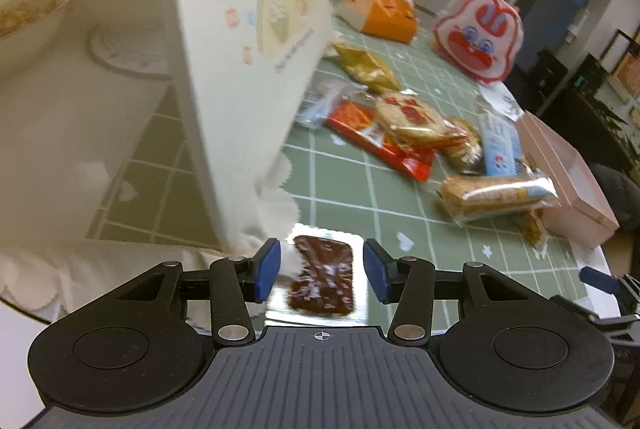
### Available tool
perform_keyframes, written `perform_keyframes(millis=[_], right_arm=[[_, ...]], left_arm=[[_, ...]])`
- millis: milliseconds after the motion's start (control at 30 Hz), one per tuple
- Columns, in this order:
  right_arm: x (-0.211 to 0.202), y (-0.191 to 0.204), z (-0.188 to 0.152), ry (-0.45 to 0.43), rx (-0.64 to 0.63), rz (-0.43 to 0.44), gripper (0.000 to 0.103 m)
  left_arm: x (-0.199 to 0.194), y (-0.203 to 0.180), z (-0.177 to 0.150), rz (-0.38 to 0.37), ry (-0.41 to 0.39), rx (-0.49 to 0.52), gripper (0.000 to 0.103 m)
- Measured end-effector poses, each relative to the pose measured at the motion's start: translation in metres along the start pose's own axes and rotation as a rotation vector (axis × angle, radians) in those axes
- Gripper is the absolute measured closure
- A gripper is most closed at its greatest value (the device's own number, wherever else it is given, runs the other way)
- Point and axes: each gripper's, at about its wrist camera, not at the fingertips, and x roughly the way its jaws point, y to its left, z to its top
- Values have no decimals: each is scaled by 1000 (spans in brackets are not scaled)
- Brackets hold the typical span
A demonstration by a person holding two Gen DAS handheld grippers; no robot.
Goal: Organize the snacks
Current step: 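Lift the chocolate with the left tool while the right tool grasps the yellow chip packet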
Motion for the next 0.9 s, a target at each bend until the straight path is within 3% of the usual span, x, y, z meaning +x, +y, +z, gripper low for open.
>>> perform_keyframes(millis=[133,200,333,433,533,733,900], right_arm=[[16,50,24,14,-47,177,3],[26,75,30,19,-82,220,19],[36,96,37,40,-109,253,23],[34,87,36,40,-95,223,23],[29,73,30,33,-84,163,23],[18,37,21,17,-61,30,23],[12,16,19,4,-31,-26,21]], left_arm=[[2,3,-2,-11,34,-9,54],[1,0,-4,-39,45,9,54],[5,-9,-4,-56,65,45,54],[16,-20,1,-78,68,84,54],[27,-43,-1,-74,57,184,54],[43,-83,-12,25,-2,428,54],[54,-76,-9,30,-44,425,53]])
